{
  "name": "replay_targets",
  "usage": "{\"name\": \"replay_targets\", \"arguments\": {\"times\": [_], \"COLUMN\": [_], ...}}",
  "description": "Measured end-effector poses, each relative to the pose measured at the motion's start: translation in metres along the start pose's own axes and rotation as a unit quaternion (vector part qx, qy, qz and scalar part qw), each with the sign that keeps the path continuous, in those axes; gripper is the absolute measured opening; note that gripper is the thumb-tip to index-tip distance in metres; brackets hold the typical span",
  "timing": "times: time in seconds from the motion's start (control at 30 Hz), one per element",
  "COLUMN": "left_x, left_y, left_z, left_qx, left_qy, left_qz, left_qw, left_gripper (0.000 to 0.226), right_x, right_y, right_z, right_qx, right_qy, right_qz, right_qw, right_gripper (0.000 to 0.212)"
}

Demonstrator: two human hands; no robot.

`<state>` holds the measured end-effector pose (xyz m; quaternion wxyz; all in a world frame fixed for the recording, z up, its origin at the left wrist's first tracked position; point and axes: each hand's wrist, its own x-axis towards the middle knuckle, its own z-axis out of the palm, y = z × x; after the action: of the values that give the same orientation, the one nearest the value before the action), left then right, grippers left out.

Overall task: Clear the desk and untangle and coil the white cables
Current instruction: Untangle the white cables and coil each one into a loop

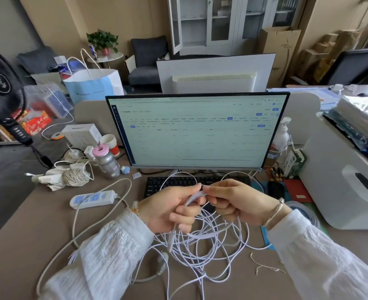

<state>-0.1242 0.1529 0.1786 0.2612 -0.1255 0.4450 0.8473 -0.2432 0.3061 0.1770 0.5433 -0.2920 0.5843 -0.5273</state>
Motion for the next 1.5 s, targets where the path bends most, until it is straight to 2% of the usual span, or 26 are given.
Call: {"name": "replay_targets", "arguments": {"times": [0.1, 0.2, 0.3, 0.4, 0.47, 0.53, 0.7, 0.77, 0.83, 0.9, 1.07, 1.27, 1.4, 1.5], "left_x": [0.006, 0.004, -0.007, -0.024, -0.038, -0.052, -0.082, -0.094, -0.101, -0.103, -0.094, -0.083, -0.084, -0.089], "left_y": [0.003, 0.013, 0.030, 0.052, 0.067, 0.080, 0.104, 0.112, 0.116, 0.115, 0.098, 0.080, 0.068, 0.063], "left_z": [-0.009, -0.016, -0.025, -0.039, -0.052, -0.065, -0.097, -0.110, -0.123, -0.135, -0.152, -0.155, -0.151, -0.143], "left_qx": [-0.042, -0.067, -0.063, -0.038, -0.026, -0.032, -0.069, -0.078, -0.075, -0.060, 0.003, 0.128, 0.268, 0.276], "left_qy": [-0.020, -0.030, 0.010, 0.040, 0.052, 0.062, 0.072, 0.069, 0.071, 0.073, 0.089, 0.132, 0.123, 0.054], "left_qz": [0.003, 0.014, 0.028, 0.066, 0.093, 0.123, 0.174, 0.193, 0.203, 0.206, 0.222, 0.264, 0.216, 0.132], "left_qw": [0.999, 0.997, 0.998, 0.996, 0.994, 0.990, 0.980, 0.976, 0.974, 0.974, 0.971, 0.947, 0.931, 0.951], "left_gripper": [0.034, 0.033, 0.034, 0.032, 0.030, 0.031, 0.035, 0.032, 0.032, 0.037, 0.038, 0.039, 0.038, 0.034], "right_x": [0.000, 0.004, 0.007, 0.015, 0.024, 0.033, 0.054, 0.059, 0.058, 0.059, 0.068, 0.077, 0.072, 0.066], "right_y": [0.004, 0.016, 0.037, 0.066, 0.091, 0.117, 0.153, 0.157, 0.152, 0.136, 0.072, 0.025, -0.006, -0.019], "right_z": [0.005, 0.010, 0.017, 0.026, 0.034, 0.039, 0.063, 0.077, 0.094, 0.118, 0.185, 0.237, 0.243, 0.235], "right_qx": [0.014, 0.081, 0.120, 0.017, -0.073, -0.140, -0.235, -0.300, -0.325, -0.306, -0.347, -0.423, -0.425, -0.449], "right_qy": [0.057, 0.121, 0.168, 0.230, 0.261, 0.297, 0.347, 0.382, 0.437, 0.471, 0.426, 0.398, 0.430, 0.487], "right_qz": [-0.035, -0.072, -0.069, -0.031, -0.018, 0.006, 0.060, 0.049, 0.026, -0.007, -0.055, -0.079, -0.134, -0.130], "right_qw": [0.998, 0.987, 0.976, 0.972, 0.962, 0.944, 0.906, 0.873, 0.838, 0.828, 0.834, 0.810, 0.785, 0.737], "right_gripper": [0.034, 0.046, 0.054, 0.053, 0.039, 0.025, 0.025, 0.018, 0.010, 0.006, 0.013, 0.012, 0.013, 0.013]}}
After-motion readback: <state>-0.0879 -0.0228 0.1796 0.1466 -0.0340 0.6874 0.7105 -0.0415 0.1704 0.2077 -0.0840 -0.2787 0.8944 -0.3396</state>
